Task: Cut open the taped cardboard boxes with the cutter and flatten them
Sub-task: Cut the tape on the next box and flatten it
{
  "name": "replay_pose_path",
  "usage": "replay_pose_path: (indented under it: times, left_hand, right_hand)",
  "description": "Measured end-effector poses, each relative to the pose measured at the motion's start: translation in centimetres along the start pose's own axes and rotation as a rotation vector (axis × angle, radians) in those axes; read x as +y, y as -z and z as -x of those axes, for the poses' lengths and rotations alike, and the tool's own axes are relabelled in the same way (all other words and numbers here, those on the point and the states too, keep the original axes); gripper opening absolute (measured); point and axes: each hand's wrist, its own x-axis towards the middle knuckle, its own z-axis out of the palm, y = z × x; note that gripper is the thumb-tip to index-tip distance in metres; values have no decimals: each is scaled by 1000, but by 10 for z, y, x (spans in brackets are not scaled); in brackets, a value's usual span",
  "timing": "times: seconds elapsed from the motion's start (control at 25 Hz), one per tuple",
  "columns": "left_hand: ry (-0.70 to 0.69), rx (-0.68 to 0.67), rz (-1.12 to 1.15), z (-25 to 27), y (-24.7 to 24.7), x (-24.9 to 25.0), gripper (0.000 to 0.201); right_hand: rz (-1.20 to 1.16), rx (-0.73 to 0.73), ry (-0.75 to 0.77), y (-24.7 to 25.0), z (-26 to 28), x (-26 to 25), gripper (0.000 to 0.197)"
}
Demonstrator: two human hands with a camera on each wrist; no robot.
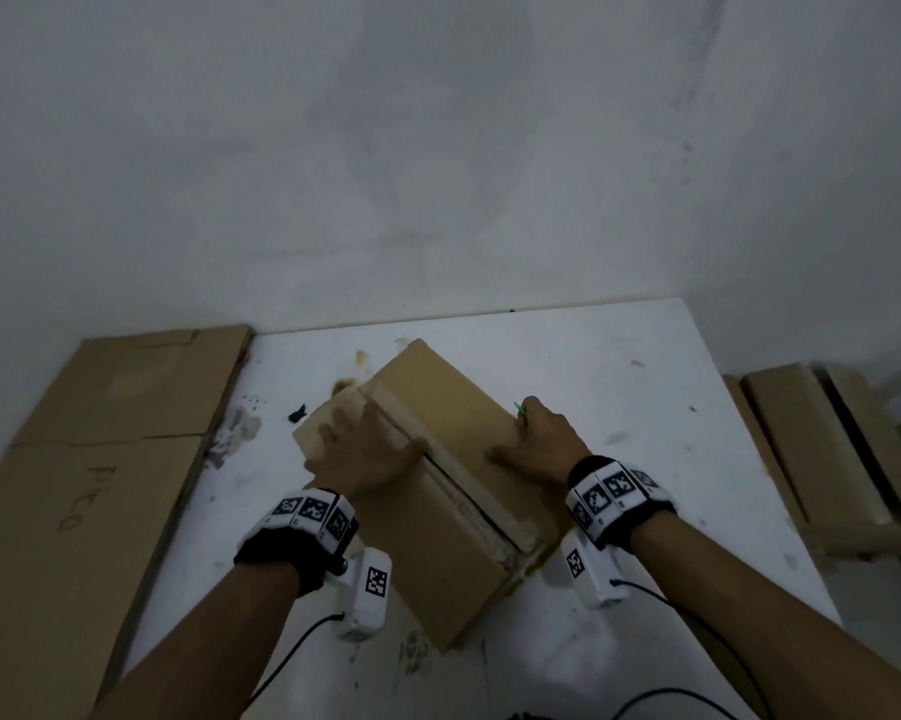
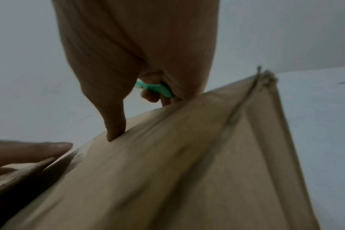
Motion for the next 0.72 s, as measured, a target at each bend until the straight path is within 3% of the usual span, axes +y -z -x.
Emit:
replay_pose_path:
  times: [0.08,0.12,0.4,0.56,0.64,0.72]
  left_hand:
    - [22,-18,52,-2,-4,-10,136]
    - [15,-35,69,-3,-6,-14,132]
    - [-92,10,-62,2,-1,-3,96]
    - [-199,7,-152,2,-1,18,68]
    - [-257,7,-172,1,-3,33,65]
    - [-306,-61,-159,-1,-4,46,74]
  right_hand:
    - [-4,17,-30,-1,-5,0,53]
    - [-11,39,-50,-3,-6,1,52]
    - [-297,232,-307,-5,8,14,43]
    - [-668,319,-493,-24,26,22,26]
    - [-929,213,-577,-39,38,16,20]
    - [-1088,-55,-637,-55,62,2,10]
